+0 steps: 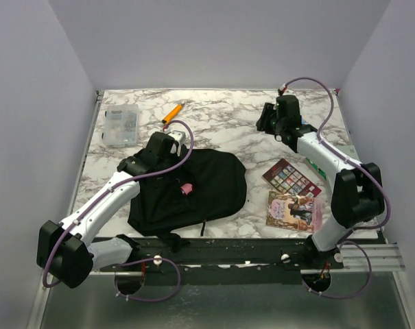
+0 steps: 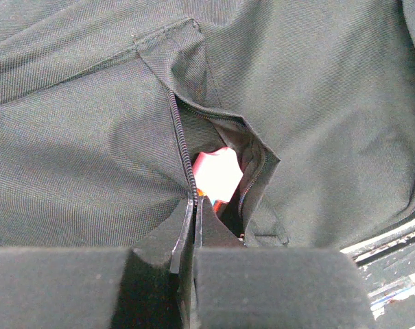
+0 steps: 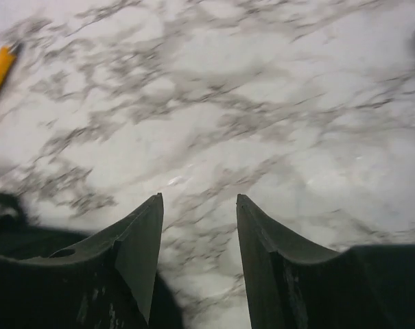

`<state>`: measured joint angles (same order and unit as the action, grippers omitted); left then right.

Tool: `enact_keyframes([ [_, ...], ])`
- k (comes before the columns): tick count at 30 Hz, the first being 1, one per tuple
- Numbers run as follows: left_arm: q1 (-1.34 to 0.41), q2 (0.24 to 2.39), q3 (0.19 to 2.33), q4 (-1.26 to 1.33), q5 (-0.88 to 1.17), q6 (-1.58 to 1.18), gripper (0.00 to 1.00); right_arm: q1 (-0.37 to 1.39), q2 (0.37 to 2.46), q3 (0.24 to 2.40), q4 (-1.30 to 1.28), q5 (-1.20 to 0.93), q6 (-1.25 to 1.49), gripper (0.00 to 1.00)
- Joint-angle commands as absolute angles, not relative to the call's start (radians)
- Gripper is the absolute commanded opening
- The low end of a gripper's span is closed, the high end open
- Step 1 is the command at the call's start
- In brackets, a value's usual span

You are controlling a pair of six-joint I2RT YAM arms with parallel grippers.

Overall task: Pack the student bag
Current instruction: Pick up the stationery from the center of the board.

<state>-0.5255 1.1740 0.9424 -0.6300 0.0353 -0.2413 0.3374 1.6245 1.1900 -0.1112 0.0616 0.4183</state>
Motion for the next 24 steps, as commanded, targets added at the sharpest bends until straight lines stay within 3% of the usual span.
enact_keyframes([
  [1,-0.529,1.168,0.969,-0.592,0.070,-0.232,0.00,0.203,1.722,1.277,-0.197,0.212,0.305,0.51],
  [11,-0.529,1.184,0.971,-0.591,0.080,-0.234,0.00,0.014,2.022,1.558,-0.366,0.348,0.193,0.51],
  [16,-0.529,1.203,0.975,-0.592,0.090,-0.236,0.00,0.006,2.027,1.518,-0.345,0.429,0.121,0.51],
  [24,-0.529,1.230,0.979,-0.592,0.094,-0.237,0.00,-0.046,2.060,1.495,-0.317,0.343,0.097,0.54],
])
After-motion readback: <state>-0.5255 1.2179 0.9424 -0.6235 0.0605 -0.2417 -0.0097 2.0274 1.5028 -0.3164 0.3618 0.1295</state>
